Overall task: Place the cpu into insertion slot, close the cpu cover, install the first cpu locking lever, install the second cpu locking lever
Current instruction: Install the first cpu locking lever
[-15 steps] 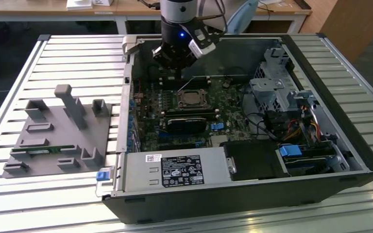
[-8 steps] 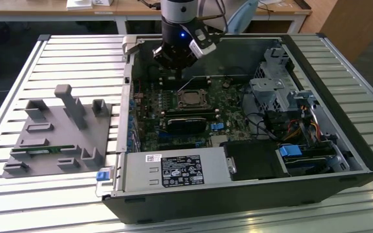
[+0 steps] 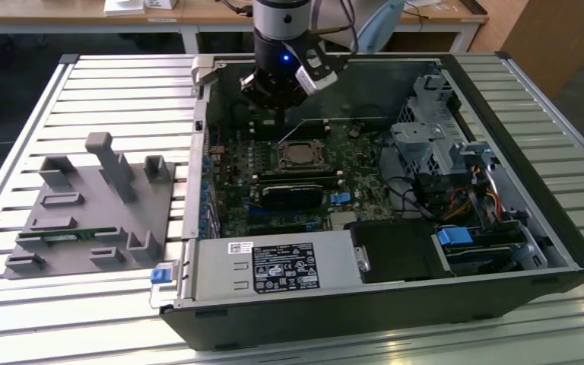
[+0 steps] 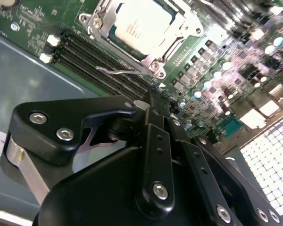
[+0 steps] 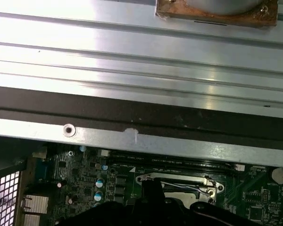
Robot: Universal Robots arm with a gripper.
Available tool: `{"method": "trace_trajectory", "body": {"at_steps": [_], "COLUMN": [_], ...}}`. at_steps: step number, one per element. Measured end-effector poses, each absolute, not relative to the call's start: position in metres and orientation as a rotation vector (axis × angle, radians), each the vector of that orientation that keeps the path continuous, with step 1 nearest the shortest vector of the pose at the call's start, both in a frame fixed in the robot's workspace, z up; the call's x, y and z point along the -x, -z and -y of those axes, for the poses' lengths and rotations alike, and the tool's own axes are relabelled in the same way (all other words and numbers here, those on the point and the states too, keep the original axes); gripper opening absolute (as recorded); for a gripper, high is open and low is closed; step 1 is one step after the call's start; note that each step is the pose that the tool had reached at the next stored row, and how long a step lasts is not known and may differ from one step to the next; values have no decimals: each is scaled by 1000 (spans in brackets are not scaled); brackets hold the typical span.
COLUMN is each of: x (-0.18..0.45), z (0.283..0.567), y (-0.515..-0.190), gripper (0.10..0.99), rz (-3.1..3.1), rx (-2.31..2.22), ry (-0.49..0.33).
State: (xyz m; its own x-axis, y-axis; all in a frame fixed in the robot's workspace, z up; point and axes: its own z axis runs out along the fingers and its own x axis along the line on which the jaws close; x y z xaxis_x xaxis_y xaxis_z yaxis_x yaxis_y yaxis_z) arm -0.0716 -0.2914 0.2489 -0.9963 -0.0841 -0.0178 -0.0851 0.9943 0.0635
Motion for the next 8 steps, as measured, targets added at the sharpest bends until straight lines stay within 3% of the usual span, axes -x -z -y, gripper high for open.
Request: {"method": "trace_trajectory", "body": {"at_steps": [3,8], "x": [72,71], "z": [292,292], "y": [-248,-246], "gripper": [106,106], "rz": [-3118,-3118], "rx": [132,121], "ry": [-162,-167]}}
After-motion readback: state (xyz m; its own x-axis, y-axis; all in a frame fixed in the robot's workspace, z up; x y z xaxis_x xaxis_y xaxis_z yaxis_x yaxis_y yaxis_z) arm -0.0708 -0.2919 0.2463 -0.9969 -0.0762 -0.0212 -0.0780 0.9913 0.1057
